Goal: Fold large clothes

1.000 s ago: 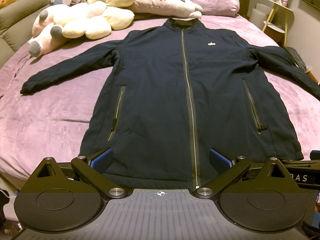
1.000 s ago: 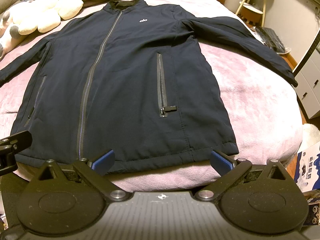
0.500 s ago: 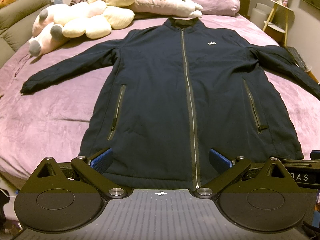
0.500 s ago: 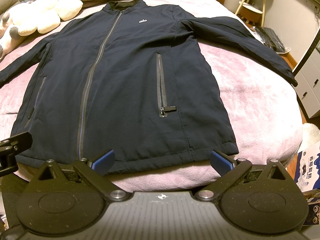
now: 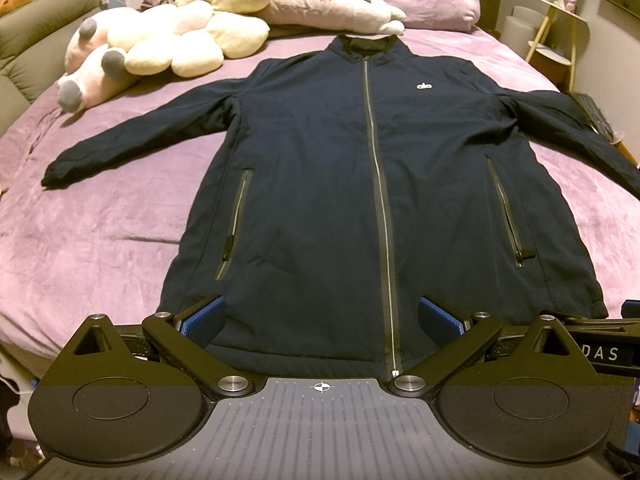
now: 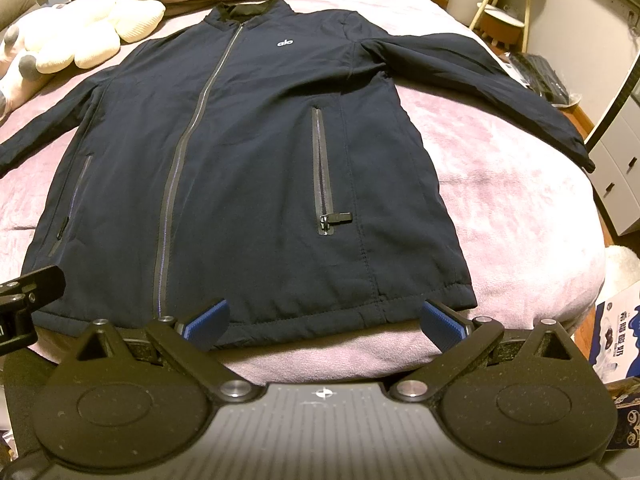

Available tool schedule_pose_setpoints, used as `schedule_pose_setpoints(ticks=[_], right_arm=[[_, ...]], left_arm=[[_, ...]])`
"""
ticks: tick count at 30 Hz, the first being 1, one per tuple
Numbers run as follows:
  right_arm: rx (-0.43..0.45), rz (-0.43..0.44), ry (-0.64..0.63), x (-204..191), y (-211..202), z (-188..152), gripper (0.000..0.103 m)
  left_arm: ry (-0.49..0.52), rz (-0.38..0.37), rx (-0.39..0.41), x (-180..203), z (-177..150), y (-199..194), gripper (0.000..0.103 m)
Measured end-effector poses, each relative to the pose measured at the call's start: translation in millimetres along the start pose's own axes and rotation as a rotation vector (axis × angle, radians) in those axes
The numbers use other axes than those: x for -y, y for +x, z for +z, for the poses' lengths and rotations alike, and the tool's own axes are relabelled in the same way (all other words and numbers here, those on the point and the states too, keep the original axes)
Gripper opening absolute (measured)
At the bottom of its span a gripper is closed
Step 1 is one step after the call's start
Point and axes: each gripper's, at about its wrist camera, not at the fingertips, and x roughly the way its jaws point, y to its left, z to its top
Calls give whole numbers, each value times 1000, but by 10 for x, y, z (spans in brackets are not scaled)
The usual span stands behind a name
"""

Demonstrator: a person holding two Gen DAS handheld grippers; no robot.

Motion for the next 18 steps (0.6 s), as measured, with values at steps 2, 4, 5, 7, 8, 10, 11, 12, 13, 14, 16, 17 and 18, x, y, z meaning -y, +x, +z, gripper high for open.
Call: schedule_pose_setpoints(ticks=[2, 4, 5, 7, 8, 10, 11, 12, 13, 14, 16, 17, 18], right_arm=[[0, 0, 0, 0, -2, 1, 101], [1, 0, 0, 0, -4, 1, 101], [2, 0, -1, -1, -5, 0, 101], [1, 0, -1, 21, -11, 32, 101], [1, 0, 0, 18, -11, 29, 101], [1, 0, 0, 15, -11, 25, 101], [1, 0, 0, 12, -11, 20, 101], [1, 0, 0, 10, -11, 18, 101], [2, 0, 0, 7, -11, 15, 101], [2, 0, 0, 5, -10, 11, 101], [2, 1, 0, 1, -11, 6, 101], [2, 1, 0, 4, -11, 10, 101], [1, 1, 0, 2, -11, 7, 101]], left_arm=[[0, 0, 0, -1, -1, 0, 103], [0, 0, 0, -1, 0, -1, 103], [0, -1, 0, -1, 0, 0, 103], [0, 0, 0, 0, 0, 0, 103], [1, 0, 0, 2, 2, -2, 103], [0, 0, -1, 0, 1, 1, 103], [0, 0, -1, -1, 0, 1, 103], [0, 0, -1, 0, 1, 0, 103], [0, 0, -1, 0, 2, -1, 103], [0, 0, -1, 0, 0, 1, 103], [0, 0, -1, 0, 1, 1, 103], [1, 0, -1, 0, 0, 1, 103], [1, 0, -1, 1, 1, 0, 103]])
